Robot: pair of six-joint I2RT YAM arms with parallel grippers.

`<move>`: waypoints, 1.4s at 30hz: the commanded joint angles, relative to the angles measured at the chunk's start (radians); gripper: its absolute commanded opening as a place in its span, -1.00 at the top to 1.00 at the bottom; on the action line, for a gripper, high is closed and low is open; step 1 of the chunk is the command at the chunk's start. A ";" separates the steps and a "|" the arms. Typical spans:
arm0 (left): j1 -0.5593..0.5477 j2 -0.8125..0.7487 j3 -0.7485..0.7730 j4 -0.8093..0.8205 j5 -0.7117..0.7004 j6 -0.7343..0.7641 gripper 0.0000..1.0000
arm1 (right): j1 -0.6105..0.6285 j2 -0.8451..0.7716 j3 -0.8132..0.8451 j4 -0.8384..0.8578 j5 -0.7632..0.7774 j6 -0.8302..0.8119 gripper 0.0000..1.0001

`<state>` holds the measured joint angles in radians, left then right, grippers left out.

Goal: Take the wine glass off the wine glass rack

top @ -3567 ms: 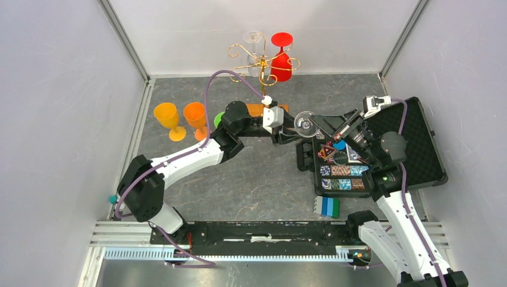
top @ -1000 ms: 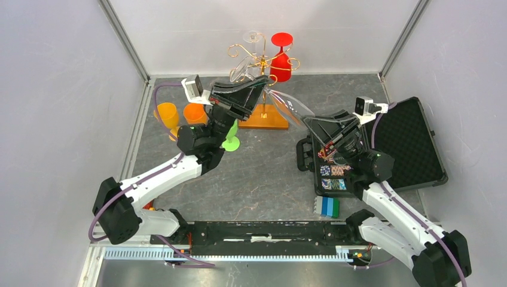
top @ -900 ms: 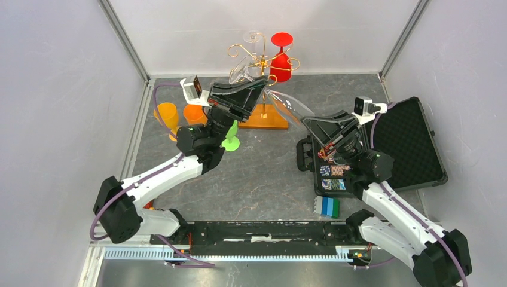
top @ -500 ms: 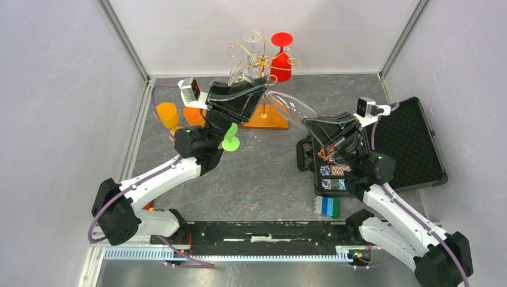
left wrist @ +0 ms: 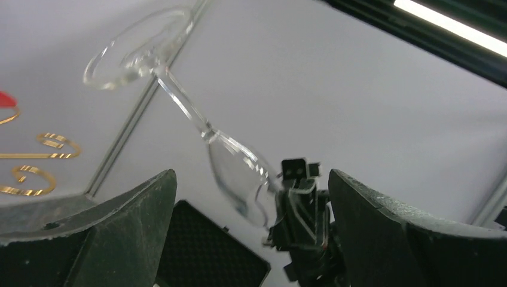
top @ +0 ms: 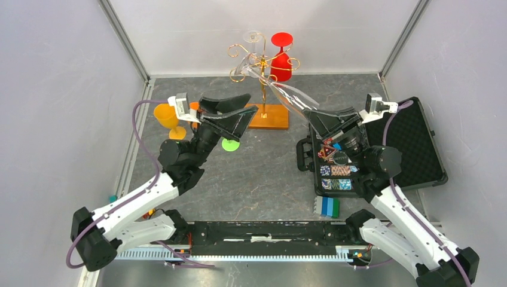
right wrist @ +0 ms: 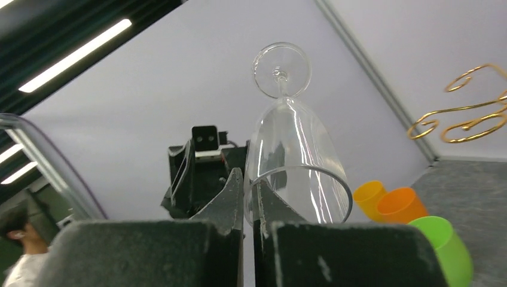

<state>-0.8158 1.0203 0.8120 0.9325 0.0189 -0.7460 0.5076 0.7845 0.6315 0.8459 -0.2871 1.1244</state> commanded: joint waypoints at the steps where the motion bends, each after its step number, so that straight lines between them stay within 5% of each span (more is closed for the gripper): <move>1: -0.006 -0.098 -0.070 -0.239 -0.074 0.123 -1.00 | -0.003 -0.037 0.127 -0.237 0.062 -0.198 0.99; 11: -0.006 -0.364 -0.097 -0.836 -0.362 0.345 -1.00 | -0.003 0.067 0.496 -1.025 -0.100 -0.756 0.99; 18: -0.005 -0.452 -0.026 -1.088 -0.588 0.474 -1.00 | -0.003 0.123 0.597 -1.374 -0.099 -1.016 0.99; 31: -0.006 -0.418 0.069 -1.259 -0.589 0.546 -1.00 | 0.125 0.318 0.645 -1.507 0.191 -1.054 0.99; 42: -0.006 -0.484 0.102 -1.361 -0.631 0.579 -1.00 | 0.385 0.720 0.947 -1.664 0.489 -1.078 0.99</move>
<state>-0.8200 0.5667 0.8986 -0.4110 -0.5800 -0.2146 0.8509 1.4166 1.4471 -0.7742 0.0803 0.0731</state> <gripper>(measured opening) 0.994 0.034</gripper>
